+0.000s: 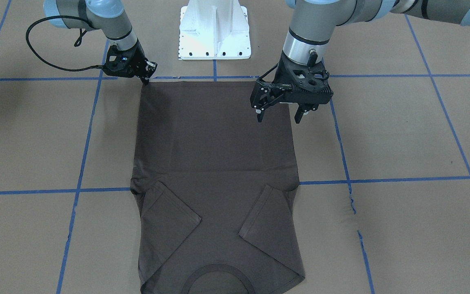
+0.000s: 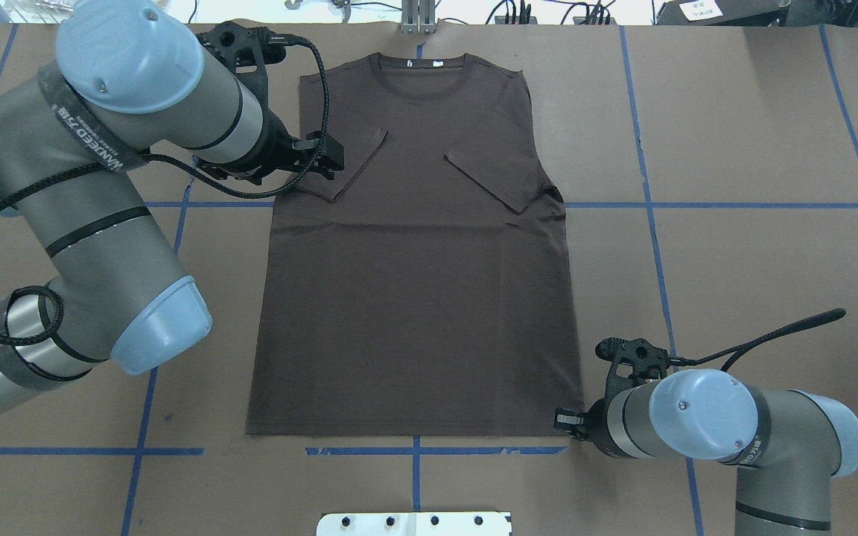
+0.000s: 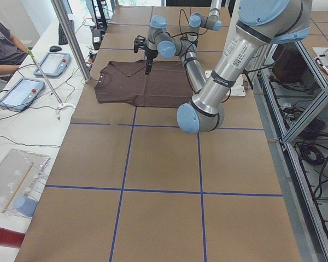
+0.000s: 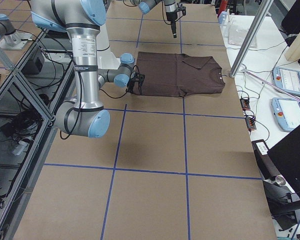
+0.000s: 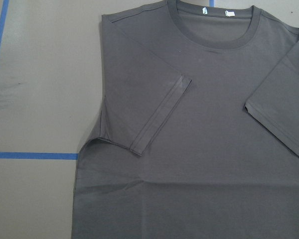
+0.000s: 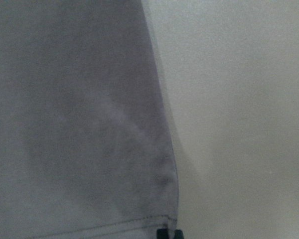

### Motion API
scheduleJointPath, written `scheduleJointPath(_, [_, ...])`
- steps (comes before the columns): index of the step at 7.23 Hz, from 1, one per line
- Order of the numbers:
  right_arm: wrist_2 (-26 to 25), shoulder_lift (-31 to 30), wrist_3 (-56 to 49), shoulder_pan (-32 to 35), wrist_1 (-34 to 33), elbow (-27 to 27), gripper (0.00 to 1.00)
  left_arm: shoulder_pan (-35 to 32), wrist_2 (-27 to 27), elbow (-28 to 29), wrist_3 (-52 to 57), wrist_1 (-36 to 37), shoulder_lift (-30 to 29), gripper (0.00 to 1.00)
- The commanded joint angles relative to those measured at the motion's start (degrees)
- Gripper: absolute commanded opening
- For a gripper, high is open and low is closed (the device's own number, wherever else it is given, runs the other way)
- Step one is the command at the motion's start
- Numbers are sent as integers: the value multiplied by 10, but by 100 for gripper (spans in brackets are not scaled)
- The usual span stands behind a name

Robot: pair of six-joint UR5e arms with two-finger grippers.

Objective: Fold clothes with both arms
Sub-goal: 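Move both grippers down to the hem corners nearest the robot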

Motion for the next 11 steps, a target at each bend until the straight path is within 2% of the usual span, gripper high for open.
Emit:
scheduleJointPath(1, [1,2,-1,1,0,13,0,4,1,-5,-14,0,7,100])
scheduleJointPath(2, [2,1,-6,11,3,22,0,33,1,-36,-87,-4,44,100])
scheduleJointPath(3, [2,2,-7,15,4,38,0,86,27,-88,-171,-9,97,100])
scheduleJointPath(4, [1,2,-8,20,5,44,0,124,53,-116,-218,-10,127,100])
scheduleJointPath(5, [0,3,-8,23,5,47,0,172,74,-117,-280,-10,161,100])
scheduleJointPath(6, [0,4,-8,27,6,47,0,226,129,-116,-336,-38,198,99])
scheduleJointPath(8, [0,7,-9,28,6,52,0,274,150,-92,-393,-154,270,98])
scheduleJointPath(9, [2,10,-9,30,6,55,0,275,161,-70,-395,-161,269,98])
scheduleJointPath(11, [3,10,-9,33,6,54,0,277,164,-68,-397,-157,266,96])
